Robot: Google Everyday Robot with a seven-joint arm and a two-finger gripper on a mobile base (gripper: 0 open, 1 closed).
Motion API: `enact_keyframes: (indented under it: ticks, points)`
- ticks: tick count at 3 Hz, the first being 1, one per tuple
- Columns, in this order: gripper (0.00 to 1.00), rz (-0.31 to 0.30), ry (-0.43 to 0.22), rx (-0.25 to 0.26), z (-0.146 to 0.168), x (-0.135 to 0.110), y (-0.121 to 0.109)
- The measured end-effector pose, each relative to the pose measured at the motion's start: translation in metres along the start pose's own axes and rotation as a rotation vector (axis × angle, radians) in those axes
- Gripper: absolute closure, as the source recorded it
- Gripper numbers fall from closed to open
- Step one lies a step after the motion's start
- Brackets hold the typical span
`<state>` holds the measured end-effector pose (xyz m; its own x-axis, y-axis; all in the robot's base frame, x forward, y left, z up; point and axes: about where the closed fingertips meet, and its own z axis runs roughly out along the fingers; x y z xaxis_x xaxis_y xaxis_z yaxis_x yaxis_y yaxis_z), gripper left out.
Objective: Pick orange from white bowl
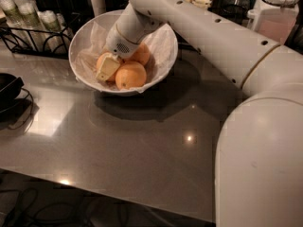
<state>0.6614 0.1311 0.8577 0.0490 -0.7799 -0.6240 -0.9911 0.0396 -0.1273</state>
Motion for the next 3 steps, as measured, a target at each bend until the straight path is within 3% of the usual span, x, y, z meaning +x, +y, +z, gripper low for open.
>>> enact_keyframes:
  ticks: [1, 3]
  points:
    - [1.0, -0.012, -0.065, 0.007, -0.015, -0.008, 0.001]
    - [1.0, -0.019, -0.269, 0.034, -0.066, -0.014, 0.011]
